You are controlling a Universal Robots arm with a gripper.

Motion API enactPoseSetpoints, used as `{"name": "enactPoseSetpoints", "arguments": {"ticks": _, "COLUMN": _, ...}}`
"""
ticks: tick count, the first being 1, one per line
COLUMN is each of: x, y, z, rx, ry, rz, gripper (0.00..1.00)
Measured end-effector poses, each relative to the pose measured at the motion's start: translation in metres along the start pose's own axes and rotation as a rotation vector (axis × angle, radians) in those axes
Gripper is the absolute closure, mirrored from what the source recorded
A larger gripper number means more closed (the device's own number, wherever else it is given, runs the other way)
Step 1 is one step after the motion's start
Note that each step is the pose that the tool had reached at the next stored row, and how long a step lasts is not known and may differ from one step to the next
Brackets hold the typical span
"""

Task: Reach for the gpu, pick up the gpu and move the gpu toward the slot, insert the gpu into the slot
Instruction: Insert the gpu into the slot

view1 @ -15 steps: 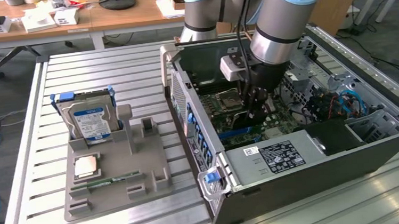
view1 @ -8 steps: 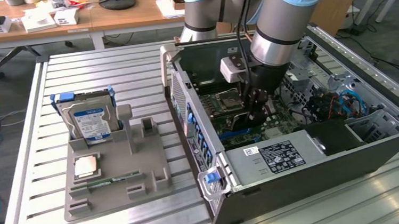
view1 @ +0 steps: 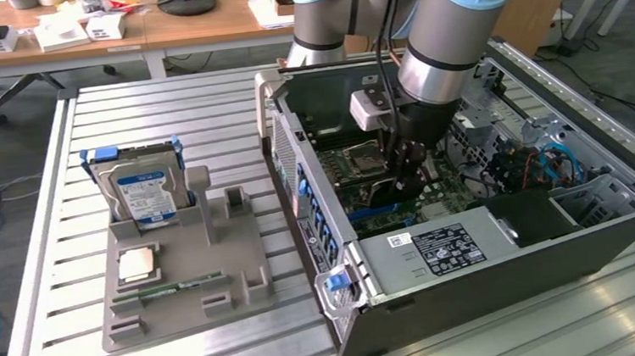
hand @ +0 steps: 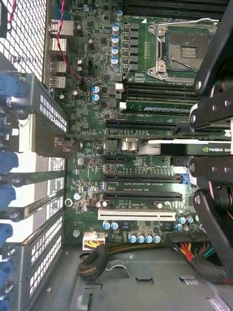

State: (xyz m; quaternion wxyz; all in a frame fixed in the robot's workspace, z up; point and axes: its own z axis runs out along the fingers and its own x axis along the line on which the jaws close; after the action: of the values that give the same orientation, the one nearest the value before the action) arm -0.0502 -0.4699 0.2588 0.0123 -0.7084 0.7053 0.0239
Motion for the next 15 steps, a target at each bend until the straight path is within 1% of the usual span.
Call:
{"name": "enactPoseSetpoints", "arguments": {"ticks": 12, "x": -0.0021, "y": 0.0, "z": 0.0001, "rx": 0.0, "ry": 0.0, "rz": 0.0, "gripper": 0.74}}
{"name": "enactPoseSetpoints", "arguments": {"ticks": 15, "x": -0.0023, "y": 0.002, "z": 0.0003, "rx": 0.0, "ry": 0.0, "rz": 0.0, "gripper": 0.74}}
